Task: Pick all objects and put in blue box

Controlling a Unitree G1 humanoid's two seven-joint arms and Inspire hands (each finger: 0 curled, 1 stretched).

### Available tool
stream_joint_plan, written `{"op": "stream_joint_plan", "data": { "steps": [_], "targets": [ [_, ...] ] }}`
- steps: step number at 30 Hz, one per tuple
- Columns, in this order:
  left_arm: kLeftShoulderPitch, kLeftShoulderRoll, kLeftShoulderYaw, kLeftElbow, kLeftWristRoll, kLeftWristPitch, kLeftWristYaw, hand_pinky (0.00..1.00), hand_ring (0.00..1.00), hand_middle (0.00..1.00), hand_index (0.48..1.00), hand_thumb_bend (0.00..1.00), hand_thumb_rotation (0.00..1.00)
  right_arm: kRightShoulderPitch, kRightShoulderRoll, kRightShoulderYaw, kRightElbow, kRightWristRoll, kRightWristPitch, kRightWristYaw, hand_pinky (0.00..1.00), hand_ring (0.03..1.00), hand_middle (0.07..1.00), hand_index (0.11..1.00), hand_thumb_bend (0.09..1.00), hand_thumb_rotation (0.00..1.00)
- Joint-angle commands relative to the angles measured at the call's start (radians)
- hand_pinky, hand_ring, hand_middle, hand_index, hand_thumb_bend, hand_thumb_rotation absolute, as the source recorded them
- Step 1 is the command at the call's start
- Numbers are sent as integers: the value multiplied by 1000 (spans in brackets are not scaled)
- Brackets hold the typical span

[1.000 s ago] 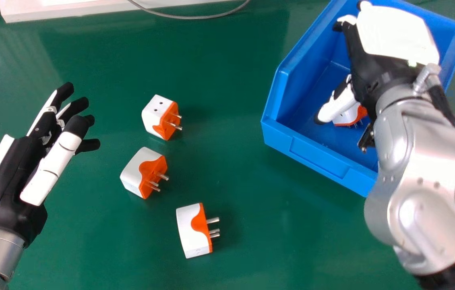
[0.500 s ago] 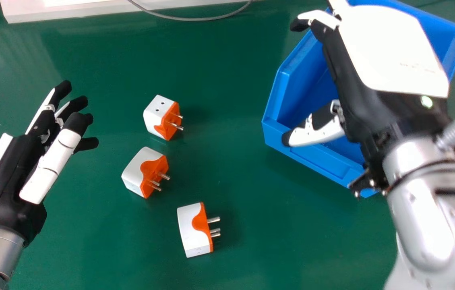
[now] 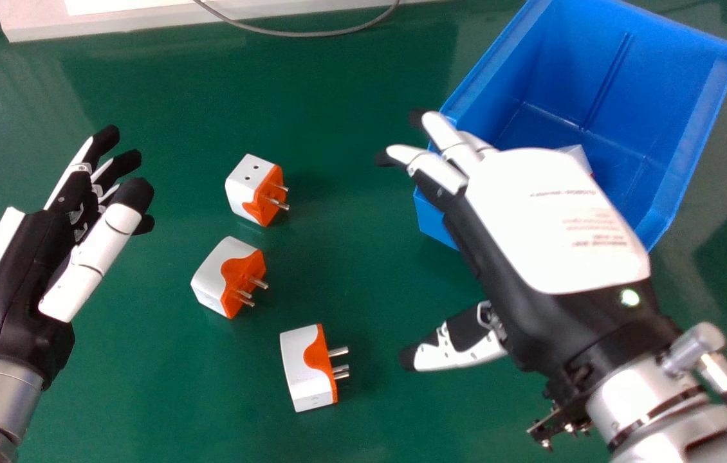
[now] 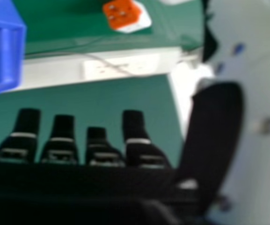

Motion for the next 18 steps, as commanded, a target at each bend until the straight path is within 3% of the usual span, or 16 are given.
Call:
{"op": "stream_joint_plan", "data": {
  "steps": [1,5,6,7,8,11,14,18],
  "targets": [
    [-2,12,1,-28,12,-18,7,796,887,921,951,747,780,6,-44,-28,42,70,-86,-91,881,932,971,860,742,53],
    [-3,13,3,-28,14,-16,3,794,883,916,946,756,793,21,-105,-42,153,154,-210,-212,895,955,977,884,707,165],
    [-2,13,4,-27,12,-16,2,793,882,915,945,758,799,23,-115,-36,181,159,-235,-239,907,964,982,902,681,234],
    [-2,13,4,-26,11,-16,1,793,882,915,945,758,799,24,-121,-33,200,161,-253,-259,907,964,982,902,681,234],
    [-2,14,5,-24,10,-16,-1,792,881,914,944,760,809,24,-124,-27,218,157,-267,-273,930,977,989,938,634,388],
    [-4,13,6,-23,7,-15,-2,791,880,912,942,759,819,21,-125,0,268,147,-290,-284,959,991,996,975,587,611],
    [-3,13,6,-19,8,-19,-3,789,878,911,943,756,823,17,-115,22,303,153,-291,-277,981,997,999,990,573,724],
    [-3,13,6,-15,7,-25,-7,786,876,909,943,752,824,13,-98,45,337,161,-277,-269,992,999,1000,997,568,774]
  ]
}}
